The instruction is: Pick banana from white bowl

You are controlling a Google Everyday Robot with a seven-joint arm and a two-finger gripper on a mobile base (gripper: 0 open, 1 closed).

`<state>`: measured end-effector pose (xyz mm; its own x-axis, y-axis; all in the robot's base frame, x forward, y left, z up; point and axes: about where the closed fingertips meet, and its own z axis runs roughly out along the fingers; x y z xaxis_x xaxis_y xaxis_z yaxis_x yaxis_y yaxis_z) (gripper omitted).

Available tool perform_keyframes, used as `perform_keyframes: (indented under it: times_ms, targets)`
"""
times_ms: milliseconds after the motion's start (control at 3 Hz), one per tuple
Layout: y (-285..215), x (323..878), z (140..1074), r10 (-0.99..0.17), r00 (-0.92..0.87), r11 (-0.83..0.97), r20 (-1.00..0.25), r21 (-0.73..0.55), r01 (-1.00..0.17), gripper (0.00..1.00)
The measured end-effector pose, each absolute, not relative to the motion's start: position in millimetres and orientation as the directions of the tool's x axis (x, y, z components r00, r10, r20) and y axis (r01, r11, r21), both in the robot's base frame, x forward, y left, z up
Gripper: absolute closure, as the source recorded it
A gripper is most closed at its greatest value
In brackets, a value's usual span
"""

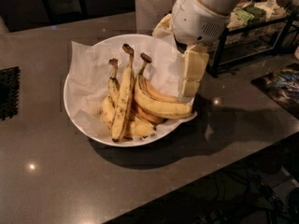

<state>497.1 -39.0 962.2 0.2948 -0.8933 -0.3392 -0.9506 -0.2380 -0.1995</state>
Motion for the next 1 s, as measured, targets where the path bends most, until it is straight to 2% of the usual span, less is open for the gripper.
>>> perform_keyframes:
  times_ms: [333, 1000]
  targets:
    - [-1.5, 498.0, 965.1, -0.852, 0.373, -0.328, -0.367, -0.180, -0.927, 0.00]
    - [5.0, 501.2, 966.2, -0.839, 0.370, -0.315, -0.399, -0.197, -0.928, 0.00]
